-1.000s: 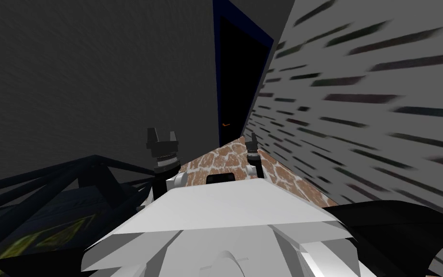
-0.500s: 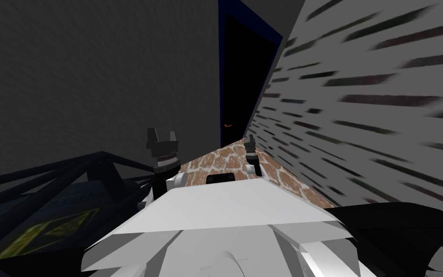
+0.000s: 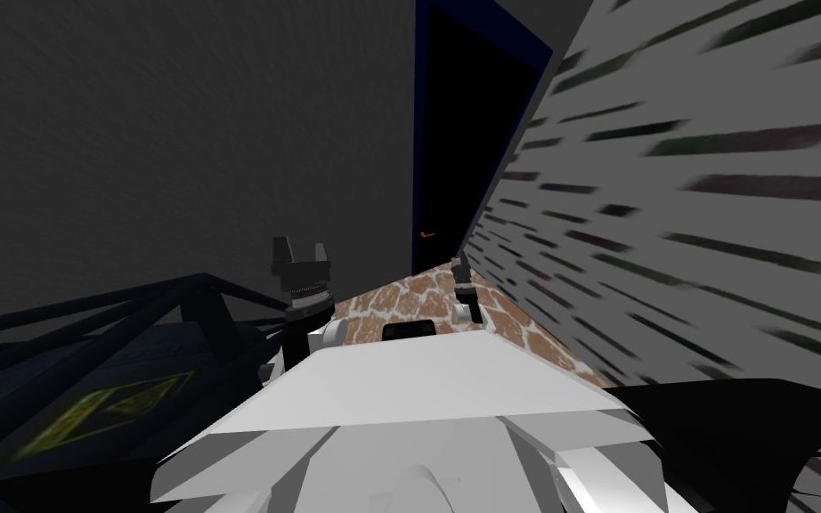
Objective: Pull the door open
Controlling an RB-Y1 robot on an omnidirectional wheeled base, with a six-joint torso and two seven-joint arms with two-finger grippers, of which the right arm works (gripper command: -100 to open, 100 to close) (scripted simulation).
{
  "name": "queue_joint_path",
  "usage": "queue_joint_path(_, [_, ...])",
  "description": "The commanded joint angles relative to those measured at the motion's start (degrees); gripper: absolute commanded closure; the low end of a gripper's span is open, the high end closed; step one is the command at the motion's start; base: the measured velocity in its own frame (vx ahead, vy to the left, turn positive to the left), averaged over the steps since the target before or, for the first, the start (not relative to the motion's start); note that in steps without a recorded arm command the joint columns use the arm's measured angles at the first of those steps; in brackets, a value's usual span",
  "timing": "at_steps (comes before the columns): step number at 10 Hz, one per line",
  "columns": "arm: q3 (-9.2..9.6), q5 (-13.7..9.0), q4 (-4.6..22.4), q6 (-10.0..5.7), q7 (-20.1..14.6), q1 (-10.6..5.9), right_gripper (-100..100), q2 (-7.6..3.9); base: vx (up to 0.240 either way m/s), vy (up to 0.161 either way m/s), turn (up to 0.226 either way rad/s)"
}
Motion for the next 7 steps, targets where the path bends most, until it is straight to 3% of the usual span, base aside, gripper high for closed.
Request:
queue_joint_path(1, [-0.42,-0.4,2.9,-0.73,0.0,-1.08,-100,-0.31,0.049,-0.035,0.084])
queue_joint_path(3, [-0.69,-0.6,4.9,-1.02,0.0,-1.85,-100,-0.51,0.058,-0.045,0.134])
queue_joint_path(7, [-1.77,-1.7,12.5,-2.19,0.1,-5.01,-100,-1.25,0.06,-0.065,0.148])
